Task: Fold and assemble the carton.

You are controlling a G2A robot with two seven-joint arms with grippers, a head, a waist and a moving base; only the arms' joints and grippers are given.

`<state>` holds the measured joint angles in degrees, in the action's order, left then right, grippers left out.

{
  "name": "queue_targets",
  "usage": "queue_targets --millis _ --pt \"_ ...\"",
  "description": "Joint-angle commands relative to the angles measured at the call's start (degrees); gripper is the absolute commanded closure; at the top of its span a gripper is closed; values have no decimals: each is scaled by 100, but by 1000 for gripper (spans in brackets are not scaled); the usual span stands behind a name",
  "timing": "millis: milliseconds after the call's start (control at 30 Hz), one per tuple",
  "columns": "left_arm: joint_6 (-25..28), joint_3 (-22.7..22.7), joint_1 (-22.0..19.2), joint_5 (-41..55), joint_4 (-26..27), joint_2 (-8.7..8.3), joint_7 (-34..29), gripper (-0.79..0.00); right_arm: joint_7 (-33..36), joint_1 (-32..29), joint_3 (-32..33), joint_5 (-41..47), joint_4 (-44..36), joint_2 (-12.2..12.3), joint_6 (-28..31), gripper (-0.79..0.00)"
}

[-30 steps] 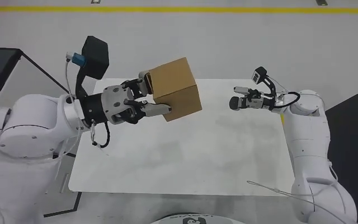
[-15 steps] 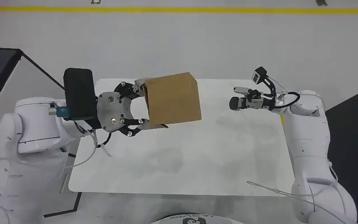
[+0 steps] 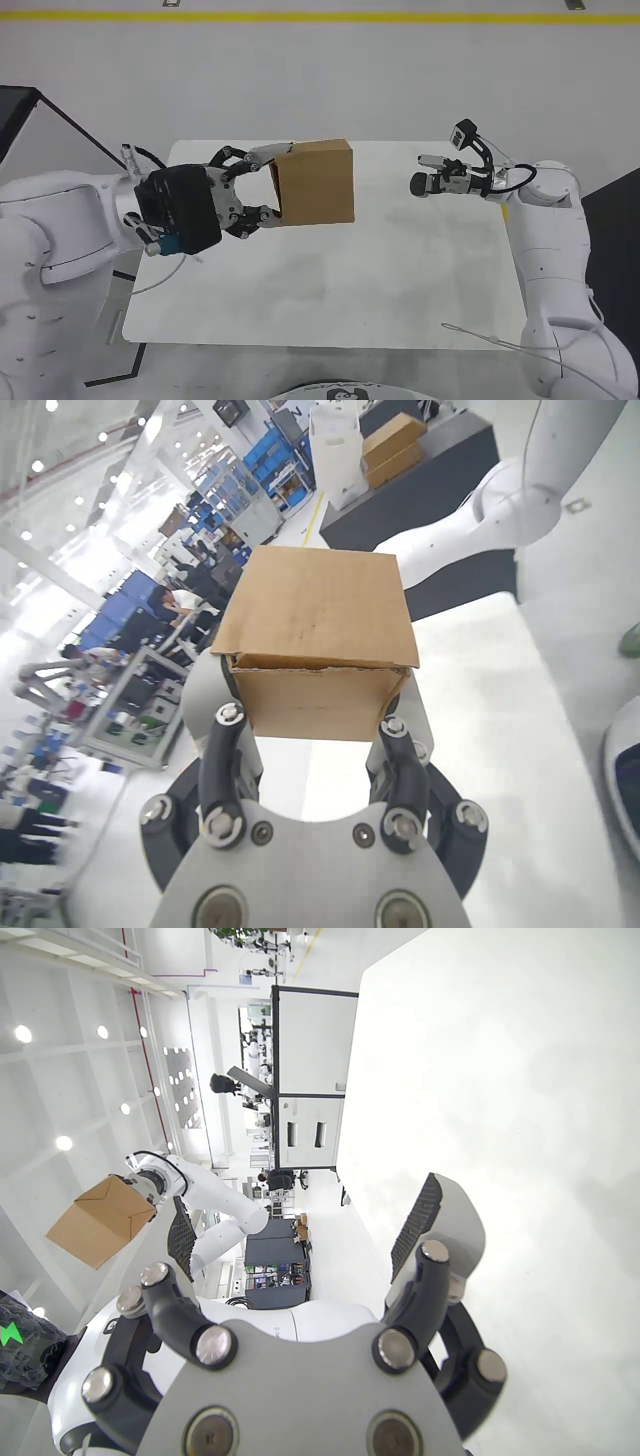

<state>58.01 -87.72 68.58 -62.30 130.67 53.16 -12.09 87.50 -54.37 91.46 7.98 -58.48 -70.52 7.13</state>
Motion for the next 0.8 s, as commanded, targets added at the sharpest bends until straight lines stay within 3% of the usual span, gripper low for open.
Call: queue_targets --millis 0,133,267,600,667,767 --pt "-1 94 -53 -1425 -24 9 1020 0 0 0 0 0 0 0 0 -785" --pt "-683 283 -33 -3428 -158 2 2878 0 0 0 0 0 0 0 0 -785" --pt "-1791 525 198 -5057 -592 -59 4780 0 0 0 0 0 0 0 0 -785" --pt "-1823 525 208 -5053 -596 -58 4764 0 0 0 0 0 0 0 0 -785" --pt "-2181 513 276 -5309 -585 -59 4697 0 0 0 0 0 0 0 0 -785" --pt "-2827 495 356 -6021 -637 -92 5125 0 0 0 0 0 0 0 0 -785"
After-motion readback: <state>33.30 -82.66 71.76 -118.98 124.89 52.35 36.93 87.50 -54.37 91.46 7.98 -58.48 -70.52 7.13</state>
